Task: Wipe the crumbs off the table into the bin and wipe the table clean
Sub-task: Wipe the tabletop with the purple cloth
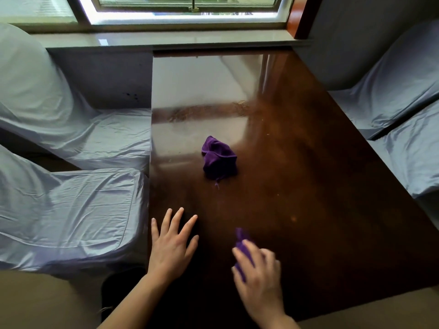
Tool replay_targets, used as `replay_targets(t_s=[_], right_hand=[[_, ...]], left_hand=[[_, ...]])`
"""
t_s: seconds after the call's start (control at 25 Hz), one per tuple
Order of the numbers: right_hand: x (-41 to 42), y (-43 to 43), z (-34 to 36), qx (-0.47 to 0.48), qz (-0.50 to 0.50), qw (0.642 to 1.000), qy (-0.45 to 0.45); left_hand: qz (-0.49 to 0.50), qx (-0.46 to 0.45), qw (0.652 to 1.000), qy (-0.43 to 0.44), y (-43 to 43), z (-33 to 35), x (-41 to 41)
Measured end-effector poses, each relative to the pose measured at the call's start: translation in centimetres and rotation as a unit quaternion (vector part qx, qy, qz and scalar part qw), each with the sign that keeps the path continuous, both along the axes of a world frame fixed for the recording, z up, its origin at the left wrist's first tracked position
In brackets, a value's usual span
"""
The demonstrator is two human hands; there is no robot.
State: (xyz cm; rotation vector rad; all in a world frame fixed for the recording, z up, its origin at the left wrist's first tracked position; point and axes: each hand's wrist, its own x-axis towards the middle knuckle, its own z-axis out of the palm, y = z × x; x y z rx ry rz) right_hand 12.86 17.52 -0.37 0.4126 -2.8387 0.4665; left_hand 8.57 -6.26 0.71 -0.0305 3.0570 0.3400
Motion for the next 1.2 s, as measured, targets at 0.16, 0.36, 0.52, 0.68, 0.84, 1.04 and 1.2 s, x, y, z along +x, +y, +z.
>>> replay_targets(t_s=[0.16,0.36,0.52,0.68,0.84,1.04,1.2], right_hand=[[-4.5,-4.6,1.0,-0.008,0.122,0.992,-0.001],[-16.6,-0.6,2.1,0.052,0.042,0.998,-0.002],[-23.0,3.7,1.6,-0.094,-0.270,0.957,-0.044],[-27.7,2.5,1.4,-0.266,-0.146,0.949,-0.086],[-36.2,4.0,3.4,-0.270,-0.110,0.943,-0.158],[-33.7,4.4,2.0,-0.057,0.024,0.995,-0.078],[-35.3,1.5,0.5,-0.090,0.114,0.989,-0.036]], left_hand=[[0.021,0.008,1.000,0.001,-2.2,0.2,-1.1],[0.033,0.020,0.999,0.021,-1.8,-0.1,-4.6],[0.046,0.025,0.998,0.045,-0.4,-0.2,-11.0],[0.114,0.018,0.993,0.020,0.8,-0.9,-17.2],[0.134,-0.029,0.989,0.049,1.2,-1.5,-17.6],[0.138,-0.029,0.989,0.054,1.2,-1.5,-17.6],[0.134,-0.036,0.989,0.050,1.2,-1.5,-17.6]])
